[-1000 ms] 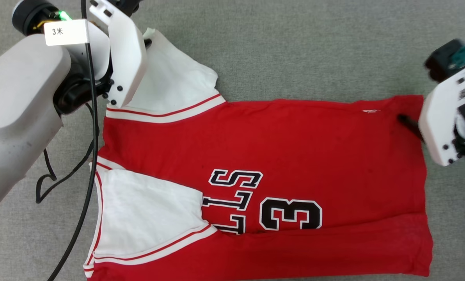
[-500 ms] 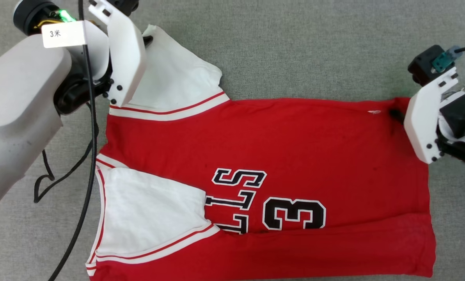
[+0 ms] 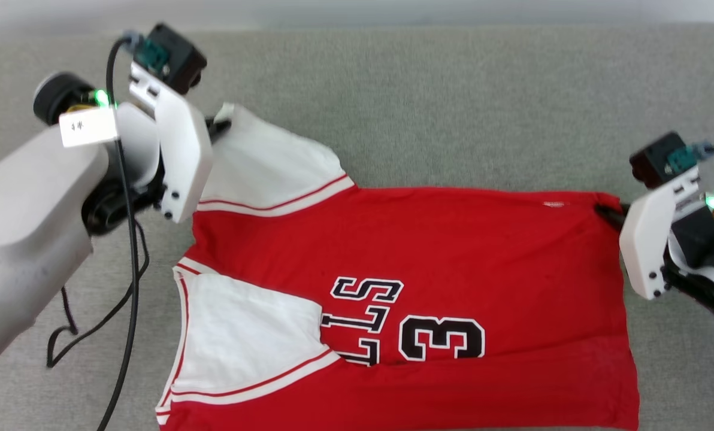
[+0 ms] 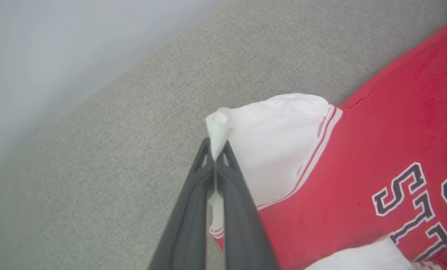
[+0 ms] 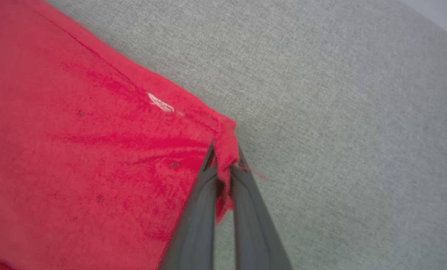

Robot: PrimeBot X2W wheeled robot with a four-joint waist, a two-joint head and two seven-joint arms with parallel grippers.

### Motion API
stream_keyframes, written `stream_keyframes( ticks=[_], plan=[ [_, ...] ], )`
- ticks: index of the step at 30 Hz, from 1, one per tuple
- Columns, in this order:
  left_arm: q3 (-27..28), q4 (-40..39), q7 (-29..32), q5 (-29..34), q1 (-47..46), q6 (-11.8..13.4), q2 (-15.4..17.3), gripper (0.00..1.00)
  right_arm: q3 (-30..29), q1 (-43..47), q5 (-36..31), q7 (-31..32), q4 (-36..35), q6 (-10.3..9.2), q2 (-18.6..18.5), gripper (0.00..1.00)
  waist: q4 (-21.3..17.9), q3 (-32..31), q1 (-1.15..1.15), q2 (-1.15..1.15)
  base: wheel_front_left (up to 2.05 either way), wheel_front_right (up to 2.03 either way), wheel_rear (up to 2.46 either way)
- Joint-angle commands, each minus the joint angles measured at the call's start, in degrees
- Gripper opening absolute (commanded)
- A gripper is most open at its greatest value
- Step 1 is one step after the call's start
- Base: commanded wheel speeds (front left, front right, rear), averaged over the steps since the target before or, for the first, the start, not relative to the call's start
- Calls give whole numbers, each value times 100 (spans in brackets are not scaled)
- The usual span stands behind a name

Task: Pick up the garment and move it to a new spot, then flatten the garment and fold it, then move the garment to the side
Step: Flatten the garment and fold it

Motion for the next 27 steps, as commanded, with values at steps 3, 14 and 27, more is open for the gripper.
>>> stream_keyframes(
  ticks=[3,14,27],
  plan=[
    [-30,-163,-155,-45,331,61,168,0,-82,353,105,-203,-108,-7,-118,0,72,-453,0,0,0,0,0],
    [-173,-1359,-612,-244,1639,674,981,0,-518,1422,131,-289,-750,-7,-361,0,173,-1003,0,0,0,0,0],
    [-385,-2023,-1116,-868,3397,1400,1277,0,-1530,3336,-72,224,-1850,-7,-333,0,290,-1087,0,0,0,0,0]
  ],
)
